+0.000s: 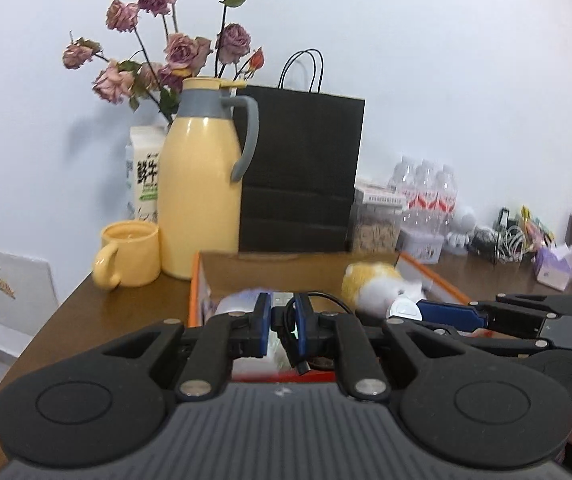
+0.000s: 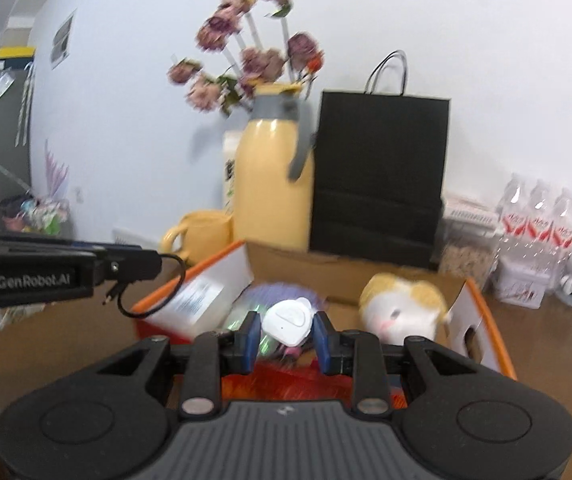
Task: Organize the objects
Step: 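Lower both held items into the box and open both grippers, then raise both open grippers out of the box toward the black cable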
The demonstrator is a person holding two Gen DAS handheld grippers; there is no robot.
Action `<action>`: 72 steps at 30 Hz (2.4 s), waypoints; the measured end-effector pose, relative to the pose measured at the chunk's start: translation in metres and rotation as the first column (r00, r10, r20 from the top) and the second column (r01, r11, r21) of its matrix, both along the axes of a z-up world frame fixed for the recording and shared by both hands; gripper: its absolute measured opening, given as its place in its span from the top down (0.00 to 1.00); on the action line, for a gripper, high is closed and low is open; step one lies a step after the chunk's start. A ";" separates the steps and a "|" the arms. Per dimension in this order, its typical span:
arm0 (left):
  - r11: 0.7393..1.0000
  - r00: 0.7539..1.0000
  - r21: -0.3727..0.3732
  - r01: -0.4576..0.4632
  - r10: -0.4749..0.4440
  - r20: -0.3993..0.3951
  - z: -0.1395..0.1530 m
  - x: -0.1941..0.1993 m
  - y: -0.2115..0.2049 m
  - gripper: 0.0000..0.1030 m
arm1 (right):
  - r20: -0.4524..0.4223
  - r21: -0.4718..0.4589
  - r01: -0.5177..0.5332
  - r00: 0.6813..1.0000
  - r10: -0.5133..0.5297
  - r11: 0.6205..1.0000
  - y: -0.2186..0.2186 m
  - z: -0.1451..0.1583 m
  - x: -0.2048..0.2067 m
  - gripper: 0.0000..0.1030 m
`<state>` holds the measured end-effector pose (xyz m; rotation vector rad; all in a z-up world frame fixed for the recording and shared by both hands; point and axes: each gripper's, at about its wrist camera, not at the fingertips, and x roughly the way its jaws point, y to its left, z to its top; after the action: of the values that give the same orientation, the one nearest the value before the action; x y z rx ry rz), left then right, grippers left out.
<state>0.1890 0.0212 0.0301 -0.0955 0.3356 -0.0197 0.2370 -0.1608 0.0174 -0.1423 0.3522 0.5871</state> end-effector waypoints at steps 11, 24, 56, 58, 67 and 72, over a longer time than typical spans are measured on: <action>0.999 0.999 -0.010 -0.039 0.039 -0.005 -0.011 0.076 -0.020 0.87 | -0.018 0.030 0.074 0.997 -0.073 0.997 0.009 -0.017 0.059 0.74; 0.998 0.997 0.017 -0.064 0.064 0.032 -0.022 0.073 -0.015 0.40 | -0.024 0.019 0.125 0.992 -0.125 0.992 0.003 -0.031 0.054 0.04; 0.997 0.997 0.013 -0.072 0.071 0.040 -0.013 0.014 -0.005 0.00 | -0.061 -0.030 0.145 0.987 -0.147 0.989 -0.068 -0.027 0.021 0.00; 0.997 0.998 0.028 -0.069 0.069 0.009 -0.019 0.008 -0.001 0.00 | -0.102 -0.068 0.131 0.985 -0.137 0.989 -0.075 -0.036 0.019 0.00; 0.996 0.990 0.042 -0.076 0.080 -0.112 -0.051 -0.015 0.007 0.00 | -0.186 -0.144 0.115 0.972 -0.141 0.983 -0.084 -0.067 0.011 0.01; 0.997 0.985 0.023 -0.071 0.074 -0.157 -0.069 -0.017 0.003 0.00 | -0.183 -0.151 0.077 0.978 -0.104 0.986 -0.069 -0.072 0.011 0.23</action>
<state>0.1717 0.0242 -0.0386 -0.0920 0.4902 0.0630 0.2480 -0.2298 -0.0544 -0.2072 0.5843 0.4856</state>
